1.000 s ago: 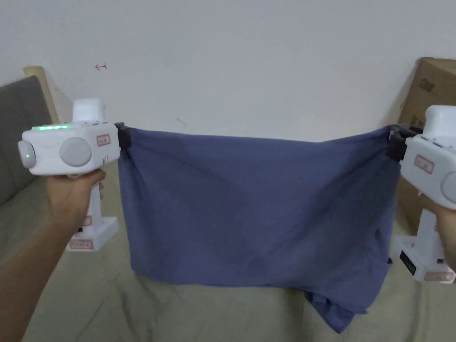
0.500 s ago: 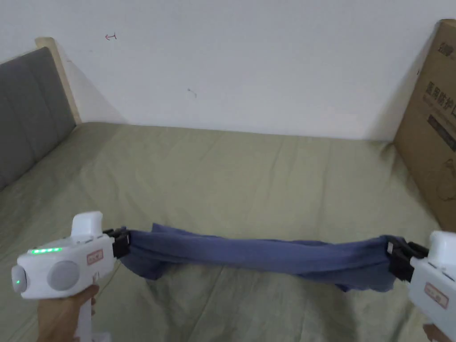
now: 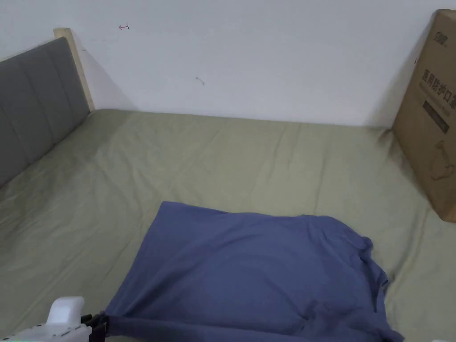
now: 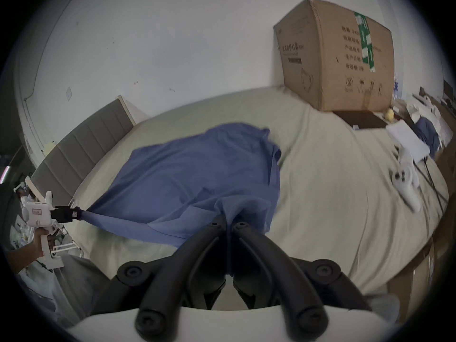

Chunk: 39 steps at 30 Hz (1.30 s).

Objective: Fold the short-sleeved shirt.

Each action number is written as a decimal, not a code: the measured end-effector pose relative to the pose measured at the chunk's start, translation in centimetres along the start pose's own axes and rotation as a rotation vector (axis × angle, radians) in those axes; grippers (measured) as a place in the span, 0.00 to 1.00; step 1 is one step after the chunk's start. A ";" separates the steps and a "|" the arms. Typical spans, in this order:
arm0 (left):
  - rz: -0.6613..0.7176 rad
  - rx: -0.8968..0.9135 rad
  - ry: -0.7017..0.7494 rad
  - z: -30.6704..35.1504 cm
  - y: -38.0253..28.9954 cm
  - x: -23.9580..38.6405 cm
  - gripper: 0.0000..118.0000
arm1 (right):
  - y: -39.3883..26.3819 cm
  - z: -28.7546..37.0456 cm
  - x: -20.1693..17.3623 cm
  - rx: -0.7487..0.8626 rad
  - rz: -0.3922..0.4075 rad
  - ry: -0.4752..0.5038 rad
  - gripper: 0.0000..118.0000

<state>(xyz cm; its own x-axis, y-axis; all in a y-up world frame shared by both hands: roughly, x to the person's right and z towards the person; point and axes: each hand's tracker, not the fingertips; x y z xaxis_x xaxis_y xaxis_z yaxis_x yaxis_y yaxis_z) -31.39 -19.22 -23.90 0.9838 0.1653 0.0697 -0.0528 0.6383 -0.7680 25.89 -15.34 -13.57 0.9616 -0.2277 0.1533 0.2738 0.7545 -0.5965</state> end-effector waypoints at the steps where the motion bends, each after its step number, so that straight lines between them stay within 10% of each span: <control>1: 0.004 -0.010 0.008 0.2 -0.9 -0.3 0.03 | 0.0 -0.2 0.0 -0.019 -0.003 -0.004 0.01; 13: 0.137 -0.147 0.082 -1.9 -4.2 -0.1 0.05 | -9.1 -1.8 -0.1 -0.290 -0.092 -0.178 0.04; 15: 0.196 -0.169 0.056 -1.4 -3.6 -0.2 0.27 | -8.7 -1.8 -0.4 -0.283 -0.087 -0.187 0.39; 20: 0.254 -0.044 -0.076 2.4 0.0 1.1 0.63 | -4.1 0.3 -2.0 -0.125 -0.020 -0.140 0.91; 30: 0.015 0.472 -0.064 11.0 8.2 9.2 0.73 | 7.2 7.3 -8.0 0.366 0.178 -0.156 0.91; 32: -0.022 0.516 -0.054 11.5 8.5 10.4 0.71 | 7.9 8.1 -9.0 0.420 0.201 -0.168 0.85; 34: -0.061 0.528 -0.049 11.4 8.6 11.2 0.58 | 8.1 8.6 -9.8 0.448 0.230 -0.197 0.53; 35: -0.082 0.541 -0.066 11.4 8.4 11.5 0.26 | 8.1 8.7 -10.3 0.464 0.241 -0.226 0.16; 36: -0.116 0.558 -0.084 11.5 8.3 11.8 0.00 | 8.0 8.8 -10.6 0.472 0.244 -0.243 0.00; 39: -0.103 0.511 -0.113 11.0 7.8 12.0 0.00 | 7.6 8.7 -11.1 0.476 0.236 -0.200 0.00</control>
<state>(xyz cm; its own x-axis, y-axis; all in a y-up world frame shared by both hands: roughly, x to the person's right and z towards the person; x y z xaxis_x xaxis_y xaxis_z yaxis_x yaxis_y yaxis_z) -21.91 -4.05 -22.04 0.9651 0.1443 0.2185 -0.0611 0.9356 -0.3476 17.46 -1.70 -12.96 0.9702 0.0674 0.2329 -0.0151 0.9756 -0.2192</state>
